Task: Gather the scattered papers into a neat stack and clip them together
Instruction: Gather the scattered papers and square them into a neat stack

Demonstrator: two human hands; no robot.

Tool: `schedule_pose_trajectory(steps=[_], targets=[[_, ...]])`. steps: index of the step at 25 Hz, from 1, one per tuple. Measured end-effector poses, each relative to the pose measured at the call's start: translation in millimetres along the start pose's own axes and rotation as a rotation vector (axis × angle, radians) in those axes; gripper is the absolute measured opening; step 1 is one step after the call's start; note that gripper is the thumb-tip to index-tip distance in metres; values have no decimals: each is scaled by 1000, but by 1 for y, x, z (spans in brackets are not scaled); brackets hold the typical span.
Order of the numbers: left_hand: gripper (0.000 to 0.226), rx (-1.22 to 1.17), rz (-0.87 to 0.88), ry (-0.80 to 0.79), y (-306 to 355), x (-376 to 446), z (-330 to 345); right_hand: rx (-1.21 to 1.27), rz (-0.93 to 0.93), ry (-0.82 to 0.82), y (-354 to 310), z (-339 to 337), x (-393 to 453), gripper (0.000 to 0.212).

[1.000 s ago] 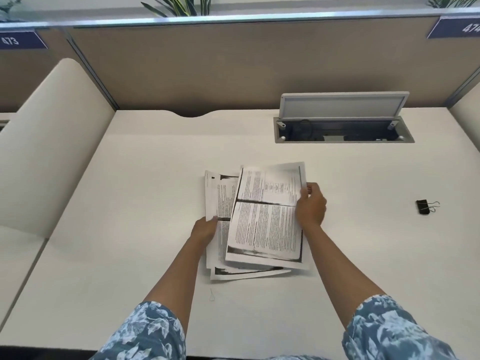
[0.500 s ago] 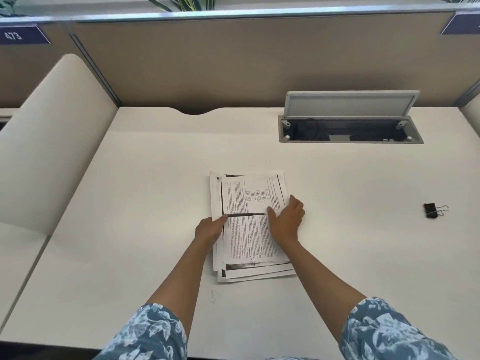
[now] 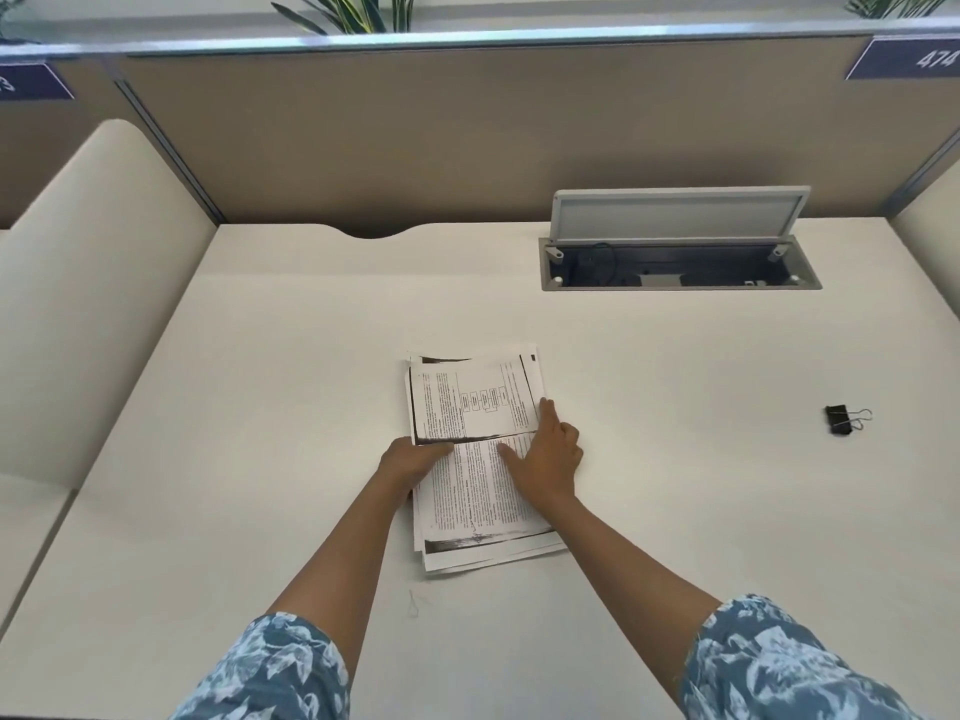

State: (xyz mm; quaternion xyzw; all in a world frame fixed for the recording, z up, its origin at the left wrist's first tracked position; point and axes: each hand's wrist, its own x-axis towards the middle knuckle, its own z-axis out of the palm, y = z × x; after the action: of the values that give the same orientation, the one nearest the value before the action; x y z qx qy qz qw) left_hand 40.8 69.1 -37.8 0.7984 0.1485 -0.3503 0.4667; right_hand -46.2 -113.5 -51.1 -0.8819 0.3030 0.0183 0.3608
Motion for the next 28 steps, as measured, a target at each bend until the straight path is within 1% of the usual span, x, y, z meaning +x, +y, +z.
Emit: schedule_pose_trajectory(steps=[4,6,7,8,10,13,15,18,20,21,23,25,27,28], targets=[[23,-191,27,93,-1,9,0,-41,-69,-70,11,-2,-1,108],[11,-221,26,152,-5,11,2,-29,-87,-94,17,-3,0,109],[11,-215,29,160,-6,11,3,-21,-89,-105,20,-4,2,110],[16,-220,31,150,-6,12,4,-17,-90,-117,21,-5,3,110],[25,-278,24,85,-3,13,5,-11,-87,-132,23,-7,4,110],[25,-336,-11,-19,3,8,9,21,-80,-156,23,-8,5,113],[25,-334,16,-23,5,6,14,41,-97,-177,24,-9,6,117],[28,-307,97,21,12,3,19,52,-122,-200,28,-12,6,119],[25,-302,149,11,19,0,19,85,-126,-220,31,-14,7,123],[23,-312,178,-15,23,-1,18,157,-117,-233,32,-17,8,126],[23,-330,237,-72,28,-5,13,398,-85,-230,34,-29,14,131],[28,-334,272,-123,33,-8,6,604,1,-203,37,-45,23,129],[34,-343,290,-190,36,-9,2,756,90,-230,40,-60,30,116],[37,-349,296,-216,37,-11,3,804,92,-259,40,-65,34,101]])
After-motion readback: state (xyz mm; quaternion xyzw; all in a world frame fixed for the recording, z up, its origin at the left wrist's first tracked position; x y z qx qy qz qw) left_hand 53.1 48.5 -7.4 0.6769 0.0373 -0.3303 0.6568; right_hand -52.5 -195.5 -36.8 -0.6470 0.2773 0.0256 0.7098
